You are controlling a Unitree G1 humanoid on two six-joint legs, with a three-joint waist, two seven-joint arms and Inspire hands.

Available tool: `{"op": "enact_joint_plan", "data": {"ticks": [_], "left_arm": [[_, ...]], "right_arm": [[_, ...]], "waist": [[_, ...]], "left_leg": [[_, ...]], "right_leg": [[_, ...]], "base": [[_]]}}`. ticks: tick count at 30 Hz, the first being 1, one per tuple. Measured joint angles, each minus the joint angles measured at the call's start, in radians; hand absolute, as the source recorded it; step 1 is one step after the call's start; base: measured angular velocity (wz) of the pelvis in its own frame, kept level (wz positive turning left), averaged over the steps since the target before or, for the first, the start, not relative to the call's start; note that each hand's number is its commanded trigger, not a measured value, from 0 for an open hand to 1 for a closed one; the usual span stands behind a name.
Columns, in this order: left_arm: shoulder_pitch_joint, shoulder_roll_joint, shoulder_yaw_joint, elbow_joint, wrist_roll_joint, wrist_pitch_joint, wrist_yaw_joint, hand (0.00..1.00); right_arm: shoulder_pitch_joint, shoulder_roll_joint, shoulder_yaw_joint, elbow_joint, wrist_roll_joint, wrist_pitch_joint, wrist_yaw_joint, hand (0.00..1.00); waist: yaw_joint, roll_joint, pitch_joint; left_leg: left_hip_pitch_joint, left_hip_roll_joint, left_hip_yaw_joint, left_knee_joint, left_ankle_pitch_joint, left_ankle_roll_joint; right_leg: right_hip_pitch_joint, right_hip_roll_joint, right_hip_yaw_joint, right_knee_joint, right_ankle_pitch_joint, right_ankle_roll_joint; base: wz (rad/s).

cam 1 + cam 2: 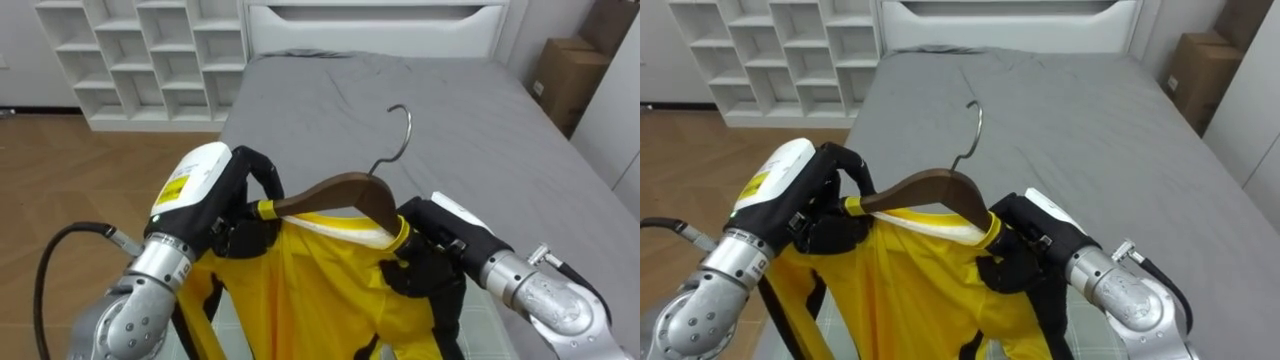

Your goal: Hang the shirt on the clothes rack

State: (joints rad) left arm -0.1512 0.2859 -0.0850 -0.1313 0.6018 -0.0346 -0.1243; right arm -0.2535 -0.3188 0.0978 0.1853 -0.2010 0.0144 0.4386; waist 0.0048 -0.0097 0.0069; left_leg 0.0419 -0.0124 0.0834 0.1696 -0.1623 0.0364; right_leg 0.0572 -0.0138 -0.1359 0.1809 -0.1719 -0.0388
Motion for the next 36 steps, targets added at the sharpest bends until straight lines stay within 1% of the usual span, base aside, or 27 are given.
{"op": "enact_joint_plan", "data": {"ticks": [5,6,7,17,21,28,31,36], "left_arm": [[0.001,0.000,-0.004,0.000,-0.001,-0.001,0.000,1.00],[0.001,0.000,-0.006,0.000,-0.001,-0.001,0.000,0.69],[0.001,0.000,-0.007,0.000,-0.001,-0.001,0.000,0.00],[0.002,0.000,-0.017,0.003,-0.004,-0.001,0.005,0.00],[0.003,0.001,-0.017,0.014,-0.022,-0.001,0.008,0.00],[0.004,0.001,-0.017,0.014,-0.025,-0.001,0.008,0.00],[0.017,0.001,-0.015,0.014,-0.066,-0.001,0.007,0.00],[0.041,0.001,-0.015,0.016,-0.091,0.000,-0.002,0.00]], "right_arm": [[0.000,0.000,0.000,-0.001,0.000,-0.001,0.000,1.00],[0.000,0.000,0.000,-0.001,0.000,-0.001,-0.001,1.00],[0.000,0.000,0.000,-0.001,0.000,-0.001,-0.001,1.00],[0.000,0.000,0.001,-0.001,0.000,0.000,-0.016,1.00],[0.005,0.000,0.001,0.000,-0.001,0.000,-0.021,1.00],[0.016,0.000,0.001,0.000,-0.002,0.000,-0.021,1.00],[0.022,0.000,0.001,0.000,-0.014,0.001,-0.021,1.00],[0.023,0.001,0.001,0.000,-0.048,0.001,-0.020,1.00]], "waist": [[0.000,-0.001,0.0005],[0.000,-0.001,0.0005],[0.000,-0.001,0.0006],[0.001,-0.002,0.0010],[0.001,-0.002,0.0014],[0.002,-0.002,0.0017],[0.002,-0.003,0.0022],[0.002,-0.008,0.0052]], "left_leg": [[0.004,0.000,0.009,0.000,0.000,0.000],[0.004,0.000,0.010,0.000,0.000,0.000],[0.004,0.000,0.011,0.000,0.000,0.000],[0.004,0.000,0.015,-0.004,0.000,0.000],[0.004,0.000,0.020,-0.005,0.000,0.000],[0.003,-0.001,0.021,-0.006,0.000,0.000],[0.003,-0.001,0.021,-0.006,0.000,0.000],[0.002,-0.001,0.021,-0.006,0.000,0.000]], "right_leg": [[-0.002,0.000,0.012,0.003,0.000,0.000],[-0.002,0.000,0.012,0.003,0.000,0.000],[-0.001,0.000,0.012,0.003,0.000,0.000],[-0.004,0.001,0.020,0.001,-0.001,0.001],[-0.005,0.002,0.024,0.000,-0.001,0.001],[-0.004,0.003,0.023,-0.004,-0.001,0.001],[-0.004,0.002,0.023,-0.005,-0.001,0.001],[-0.004,0.002,0.022,-0.007,-0.001,0.001]], "base": [[-0.05],[-0.03],[0.00],[0.00],[-0.02],[0.00],[0.00],[0.00]]}}
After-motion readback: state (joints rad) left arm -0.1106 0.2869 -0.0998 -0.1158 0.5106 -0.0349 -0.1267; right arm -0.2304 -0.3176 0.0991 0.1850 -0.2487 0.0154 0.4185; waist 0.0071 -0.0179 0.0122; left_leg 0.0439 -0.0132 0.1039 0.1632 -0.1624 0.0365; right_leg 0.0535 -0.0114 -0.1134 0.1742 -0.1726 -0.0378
